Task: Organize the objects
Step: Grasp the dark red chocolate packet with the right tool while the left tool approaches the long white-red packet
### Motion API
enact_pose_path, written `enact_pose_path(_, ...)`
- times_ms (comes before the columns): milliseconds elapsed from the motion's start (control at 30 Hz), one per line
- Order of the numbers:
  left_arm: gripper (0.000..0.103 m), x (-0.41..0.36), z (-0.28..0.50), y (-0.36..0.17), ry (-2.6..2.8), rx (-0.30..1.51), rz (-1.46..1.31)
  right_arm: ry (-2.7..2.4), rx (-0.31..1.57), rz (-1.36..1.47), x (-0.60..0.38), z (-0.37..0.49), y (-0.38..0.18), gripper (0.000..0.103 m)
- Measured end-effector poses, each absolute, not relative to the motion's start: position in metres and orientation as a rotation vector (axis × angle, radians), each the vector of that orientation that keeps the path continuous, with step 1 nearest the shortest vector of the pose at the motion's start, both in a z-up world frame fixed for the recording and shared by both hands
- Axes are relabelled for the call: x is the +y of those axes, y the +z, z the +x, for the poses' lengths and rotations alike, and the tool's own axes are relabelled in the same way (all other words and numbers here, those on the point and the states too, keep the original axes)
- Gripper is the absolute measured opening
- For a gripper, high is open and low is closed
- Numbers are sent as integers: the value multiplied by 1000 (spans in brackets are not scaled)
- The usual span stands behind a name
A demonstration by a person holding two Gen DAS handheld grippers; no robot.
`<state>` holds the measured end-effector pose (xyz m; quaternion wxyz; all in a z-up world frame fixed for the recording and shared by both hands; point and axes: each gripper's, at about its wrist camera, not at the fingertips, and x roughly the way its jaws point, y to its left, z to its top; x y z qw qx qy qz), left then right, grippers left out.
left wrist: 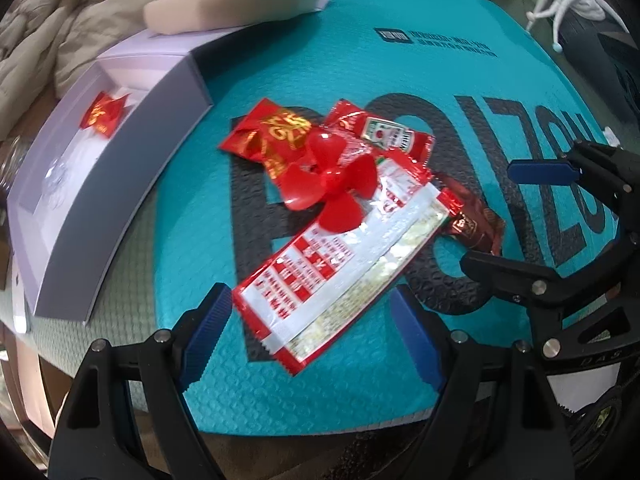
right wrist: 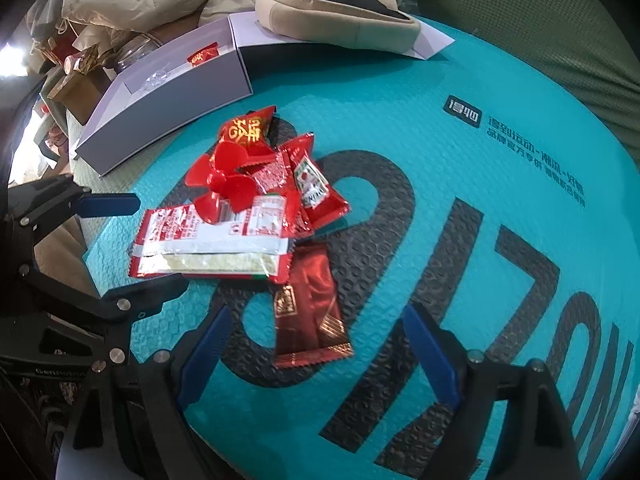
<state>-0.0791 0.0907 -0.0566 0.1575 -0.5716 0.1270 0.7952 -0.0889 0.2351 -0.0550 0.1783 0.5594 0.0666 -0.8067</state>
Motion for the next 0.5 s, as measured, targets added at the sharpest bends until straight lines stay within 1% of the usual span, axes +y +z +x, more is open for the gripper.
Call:
enact_pose_path(133, 81, 98, -81, -60, 2231, 421, -1627, -2283, 197, 1598, 239, -91, -58, 88)
enact_pose_path(267, 81, 100, -86, -65, 2199, 439, -1627, -2267, 207, 1591, 238, -91, -59, 88)
enact_pose_path(400, 81, 96, -90, -65, 2190, 416, -1605, -2237, 169, 1589, 237, -92, -61, 87)
enact_pose_path(500, 81, 93, -92, -67, 2193, 384, -1585, -2236, 188, 1588, 234, -92, -63, 83)
